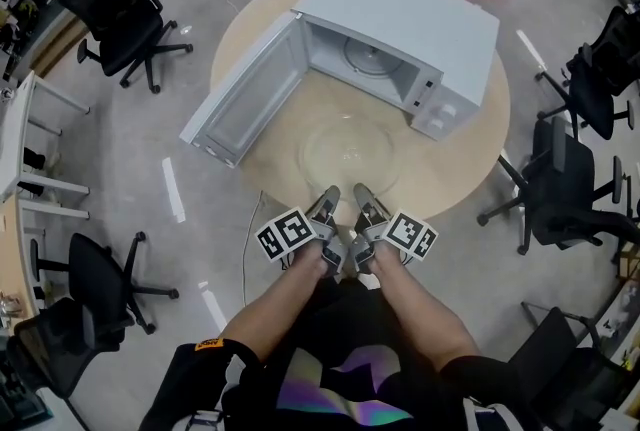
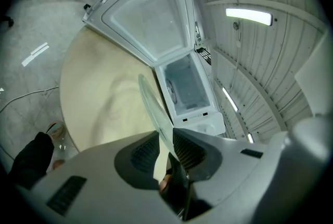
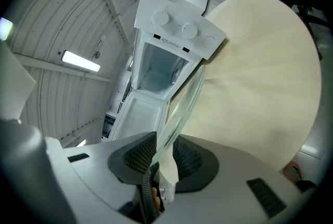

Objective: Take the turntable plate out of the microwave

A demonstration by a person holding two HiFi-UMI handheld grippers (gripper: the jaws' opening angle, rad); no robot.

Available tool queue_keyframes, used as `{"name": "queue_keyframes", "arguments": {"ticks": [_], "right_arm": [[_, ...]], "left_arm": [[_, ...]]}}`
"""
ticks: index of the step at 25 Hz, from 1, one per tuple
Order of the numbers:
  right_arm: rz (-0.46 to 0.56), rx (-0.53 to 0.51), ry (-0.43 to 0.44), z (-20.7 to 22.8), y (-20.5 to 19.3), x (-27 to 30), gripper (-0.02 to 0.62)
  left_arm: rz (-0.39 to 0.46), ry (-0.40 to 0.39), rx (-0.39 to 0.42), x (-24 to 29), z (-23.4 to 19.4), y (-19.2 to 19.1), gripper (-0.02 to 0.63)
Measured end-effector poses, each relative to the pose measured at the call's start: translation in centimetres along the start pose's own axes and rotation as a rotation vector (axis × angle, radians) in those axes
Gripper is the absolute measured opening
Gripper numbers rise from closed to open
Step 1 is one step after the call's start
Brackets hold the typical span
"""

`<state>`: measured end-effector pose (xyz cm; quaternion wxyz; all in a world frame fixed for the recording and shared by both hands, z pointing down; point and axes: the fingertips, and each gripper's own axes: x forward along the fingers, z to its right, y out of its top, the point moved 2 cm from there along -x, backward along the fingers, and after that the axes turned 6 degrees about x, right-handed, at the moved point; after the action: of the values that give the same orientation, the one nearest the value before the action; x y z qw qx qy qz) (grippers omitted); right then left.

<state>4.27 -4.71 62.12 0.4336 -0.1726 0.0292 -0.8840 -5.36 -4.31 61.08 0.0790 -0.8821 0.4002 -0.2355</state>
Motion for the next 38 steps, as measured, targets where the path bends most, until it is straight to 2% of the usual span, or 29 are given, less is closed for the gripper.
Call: {"name": "queue_keyframes", "arguments": {"ticks": [17,27,38], "right_arm": [[-0.026,0.030,-0.039,2.1,-0.6,0.1,0.095],[-0.080,0.066,-0.074,3.9,-1.1,0.2,0.095],[-0.166,0.125,-0.104,5.4,-1.7,0.6,0.095]], "left_arm": [[-0.022,0.046,-0.039,0.5,-1.6,-1.0,0.117],[-0.034,0.096,-0.078,0.9,-2.8,-1.8,0.106],[-0.029,0.141,-0.160,1.7,-4.3,-2.1,0.084]]}}
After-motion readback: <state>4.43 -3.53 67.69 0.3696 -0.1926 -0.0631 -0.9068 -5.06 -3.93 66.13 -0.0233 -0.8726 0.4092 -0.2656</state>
